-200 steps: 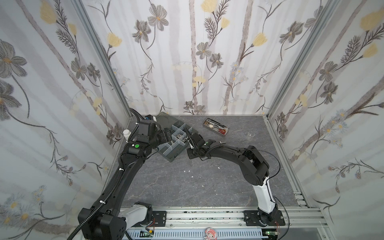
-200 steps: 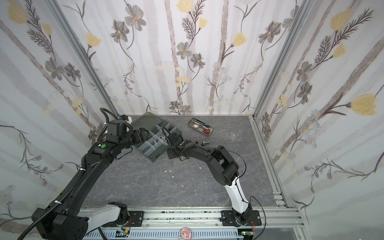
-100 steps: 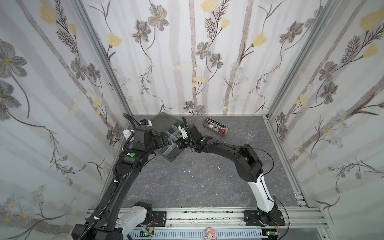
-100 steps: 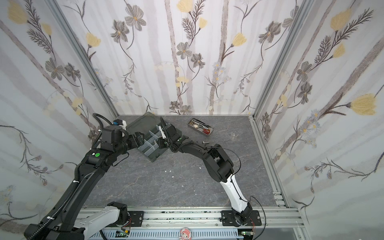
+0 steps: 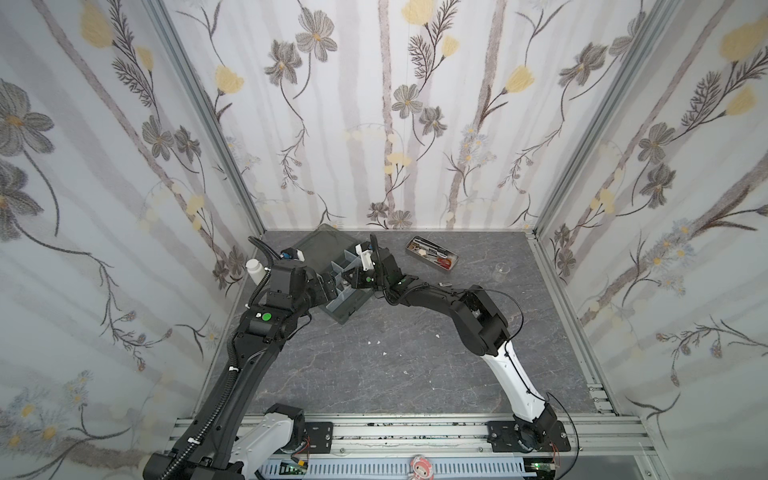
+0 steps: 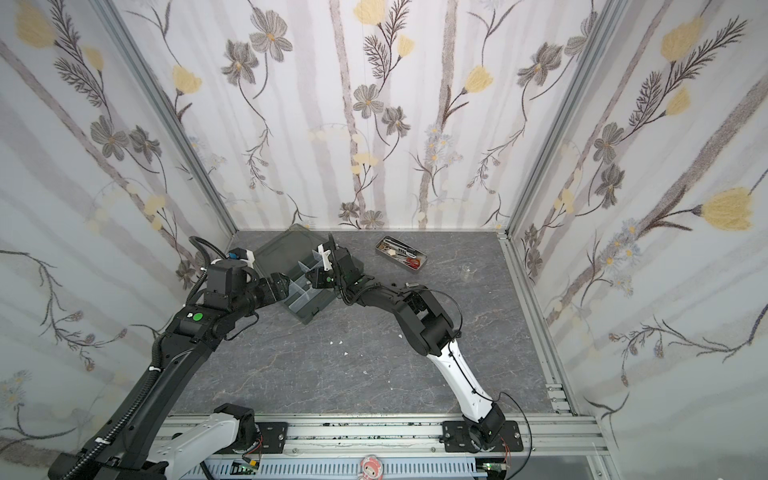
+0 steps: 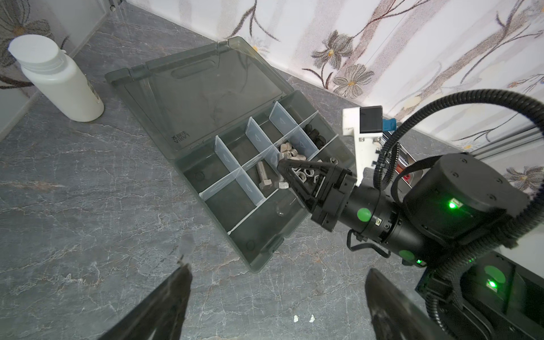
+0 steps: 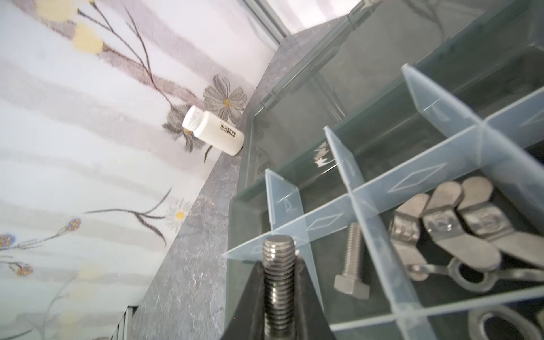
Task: Sort the screws and nuts into containers
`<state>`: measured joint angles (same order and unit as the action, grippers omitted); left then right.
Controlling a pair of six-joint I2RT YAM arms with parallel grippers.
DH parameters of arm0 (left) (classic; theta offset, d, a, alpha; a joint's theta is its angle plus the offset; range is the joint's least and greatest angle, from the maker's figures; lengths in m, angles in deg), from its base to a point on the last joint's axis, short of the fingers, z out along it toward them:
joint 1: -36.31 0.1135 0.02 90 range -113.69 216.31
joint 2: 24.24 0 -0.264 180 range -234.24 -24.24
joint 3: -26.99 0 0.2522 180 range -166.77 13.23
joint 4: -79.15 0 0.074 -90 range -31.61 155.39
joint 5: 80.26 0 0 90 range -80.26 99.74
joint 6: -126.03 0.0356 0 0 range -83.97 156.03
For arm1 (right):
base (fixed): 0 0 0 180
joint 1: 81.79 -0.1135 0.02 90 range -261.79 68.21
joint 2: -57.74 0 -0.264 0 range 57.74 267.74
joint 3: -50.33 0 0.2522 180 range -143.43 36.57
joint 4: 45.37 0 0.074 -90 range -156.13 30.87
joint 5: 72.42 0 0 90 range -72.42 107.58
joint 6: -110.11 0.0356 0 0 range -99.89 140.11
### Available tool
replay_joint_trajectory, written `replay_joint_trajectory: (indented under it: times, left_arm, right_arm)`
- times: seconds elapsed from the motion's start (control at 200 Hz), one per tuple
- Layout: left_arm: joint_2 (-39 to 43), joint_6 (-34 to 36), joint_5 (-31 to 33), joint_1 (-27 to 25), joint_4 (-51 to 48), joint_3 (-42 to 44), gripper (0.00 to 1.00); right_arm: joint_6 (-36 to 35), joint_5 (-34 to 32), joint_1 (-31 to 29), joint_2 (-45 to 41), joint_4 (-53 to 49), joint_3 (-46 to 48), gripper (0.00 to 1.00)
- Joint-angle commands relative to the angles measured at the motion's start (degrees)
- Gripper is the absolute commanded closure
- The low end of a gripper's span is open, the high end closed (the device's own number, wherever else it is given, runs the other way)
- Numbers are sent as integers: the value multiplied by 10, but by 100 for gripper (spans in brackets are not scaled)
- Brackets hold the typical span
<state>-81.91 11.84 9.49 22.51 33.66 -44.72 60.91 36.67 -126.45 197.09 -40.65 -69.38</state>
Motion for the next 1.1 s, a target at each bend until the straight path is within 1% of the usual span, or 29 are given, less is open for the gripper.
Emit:
replay_joint_trajectory:
  times: [0.0, 0.18, 0.295, 0.43, 0.515, 0.595, 0.664, 0.789, 0.939, 1.094]
  left_arm:
    - [2, -1, -2, 0, 17, 3, 8]
    - [2, -2, -6, 0, 24, 12, 8]
    - [3, -4, -6, 0, 28, 17, 8]
    - [3, -5, -8, 0, 30, 21, 8]
    - [4, -4, -6, 0, 29, 21, 8]
    - [6, -3, -5, 0, 28, 20, 8]
    - [6, -2, -3, 0, 25, 17, 7]
    - [5, 3, -1, 0, 18, 8, 7]
    - [-2, 9, 0, 0, 11, -7, 6]
    - [-18, 6, -16, -1, 16, -22, 6]
  right_arm:
    - [28, 8, 0, 11, 54, -13, 91]
    - [33, 18, 2, 38, 43, -46, 89]
    - [34, 17, 0, 44, 38, -46, 89]
    - [34, 15, 0, 51, 30, -46, 86]
    - [31, 11, -1, 51, 24, -46, 79]
    - [28, 9, -1, 51, 23, -46, 68]
    - [27, 8, -1, 50, 22, -45, 60]
    - [23, 6, -1, 45, 17, -45, 57]
    - [1, -1, 1, 6, 3, -30, 56]
    - [-8, -3, 21, -76, 15, 40, 55]
